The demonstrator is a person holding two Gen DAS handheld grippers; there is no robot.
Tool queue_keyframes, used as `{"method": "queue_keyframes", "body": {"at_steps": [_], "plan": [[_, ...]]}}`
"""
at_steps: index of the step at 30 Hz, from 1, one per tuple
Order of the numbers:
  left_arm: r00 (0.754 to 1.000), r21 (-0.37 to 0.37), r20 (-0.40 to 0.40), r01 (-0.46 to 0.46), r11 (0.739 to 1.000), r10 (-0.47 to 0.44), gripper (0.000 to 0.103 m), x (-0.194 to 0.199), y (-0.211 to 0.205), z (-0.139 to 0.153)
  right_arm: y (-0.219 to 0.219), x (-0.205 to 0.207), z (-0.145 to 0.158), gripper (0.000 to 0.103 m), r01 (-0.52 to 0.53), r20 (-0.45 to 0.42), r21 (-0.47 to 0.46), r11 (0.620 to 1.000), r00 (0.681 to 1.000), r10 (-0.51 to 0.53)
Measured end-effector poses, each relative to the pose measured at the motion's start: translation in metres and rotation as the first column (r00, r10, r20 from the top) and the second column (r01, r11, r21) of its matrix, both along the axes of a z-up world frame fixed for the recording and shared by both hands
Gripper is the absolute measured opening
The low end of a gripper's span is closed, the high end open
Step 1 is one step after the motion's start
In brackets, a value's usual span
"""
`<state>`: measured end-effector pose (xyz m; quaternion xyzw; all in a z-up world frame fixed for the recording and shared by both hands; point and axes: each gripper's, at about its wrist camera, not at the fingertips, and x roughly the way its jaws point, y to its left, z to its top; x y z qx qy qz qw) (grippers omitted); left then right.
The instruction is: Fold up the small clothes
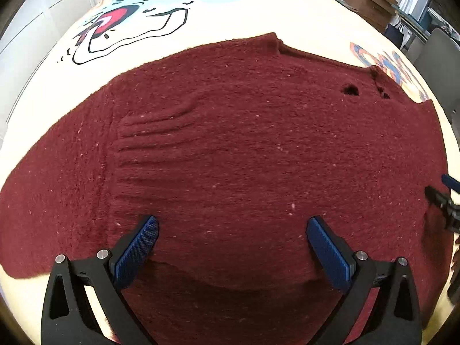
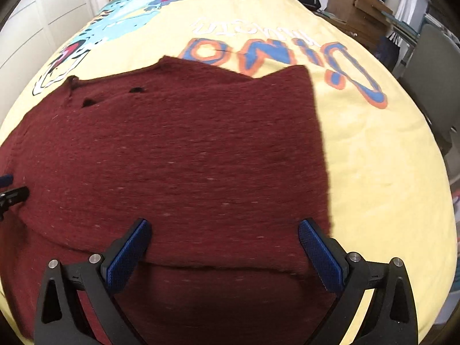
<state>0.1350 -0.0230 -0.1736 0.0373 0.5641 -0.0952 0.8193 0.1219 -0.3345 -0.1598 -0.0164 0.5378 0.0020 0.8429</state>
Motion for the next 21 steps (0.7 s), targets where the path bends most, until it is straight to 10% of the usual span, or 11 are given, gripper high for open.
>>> {"method": "queue_keyframes", "body": {"at_steps": [13,21], "plan": [[0.999,0.034,0.031,-0.024,0.999,0.023,0.102,0.000,-0.007,-0.007,-0.005,0.004,0.001,0.103,0.058,-0.053,0.032,0.998,0.997,-0.056],[0.999,0.009,0.035,-0.023,1.000,0.023,0.102,-0.016,0.018,0.029,0.012,-0.030,0.047,0.103,0.036,0.074,0.052,0.998,0.996,-0.040]]}}
